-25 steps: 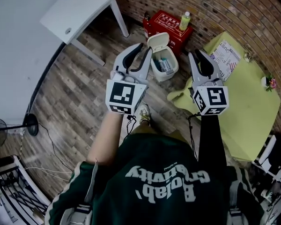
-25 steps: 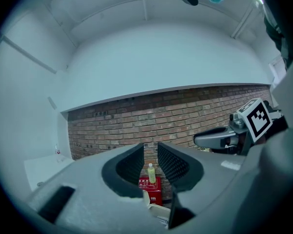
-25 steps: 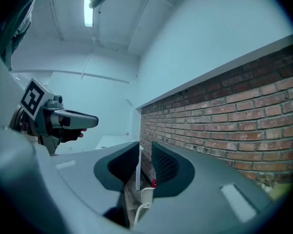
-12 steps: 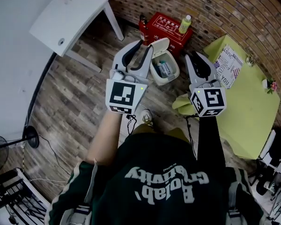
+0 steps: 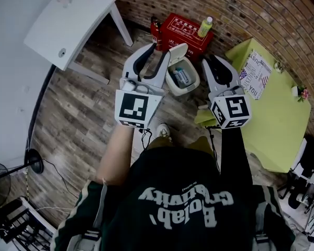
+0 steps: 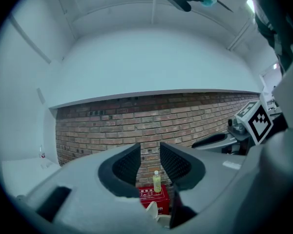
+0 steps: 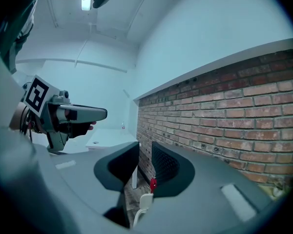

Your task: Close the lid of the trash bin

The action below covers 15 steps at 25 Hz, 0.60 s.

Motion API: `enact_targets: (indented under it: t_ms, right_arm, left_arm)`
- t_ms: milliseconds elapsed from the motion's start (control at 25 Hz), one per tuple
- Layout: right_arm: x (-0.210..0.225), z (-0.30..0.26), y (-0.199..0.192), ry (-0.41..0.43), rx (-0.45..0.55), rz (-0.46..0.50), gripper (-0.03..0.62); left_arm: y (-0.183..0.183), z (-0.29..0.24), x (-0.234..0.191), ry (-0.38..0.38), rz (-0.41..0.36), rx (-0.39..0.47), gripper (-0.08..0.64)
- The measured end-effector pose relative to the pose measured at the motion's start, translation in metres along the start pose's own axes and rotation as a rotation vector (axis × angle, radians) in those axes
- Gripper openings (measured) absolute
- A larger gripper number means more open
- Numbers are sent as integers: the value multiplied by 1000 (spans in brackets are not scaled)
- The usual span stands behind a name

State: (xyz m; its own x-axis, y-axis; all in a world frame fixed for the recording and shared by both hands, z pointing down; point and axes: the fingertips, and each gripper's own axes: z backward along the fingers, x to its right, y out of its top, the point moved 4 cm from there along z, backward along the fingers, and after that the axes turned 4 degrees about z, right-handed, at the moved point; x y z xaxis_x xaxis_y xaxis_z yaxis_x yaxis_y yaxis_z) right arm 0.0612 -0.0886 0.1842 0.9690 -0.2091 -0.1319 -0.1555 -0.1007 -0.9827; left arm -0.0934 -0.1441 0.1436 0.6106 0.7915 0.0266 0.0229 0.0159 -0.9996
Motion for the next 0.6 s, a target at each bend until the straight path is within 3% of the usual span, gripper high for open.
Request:
enact_targets:
  t_ms: [200,600]
  right_arm:
    - [-6,-8,-4,1,-17,18,106]
    - [1,-17,-24,22,-53,12,144]
  left_arm:
    - [-4,0,-7,-31,17,25,123]
    - [-19,-14,-8,-13,15,31,152]
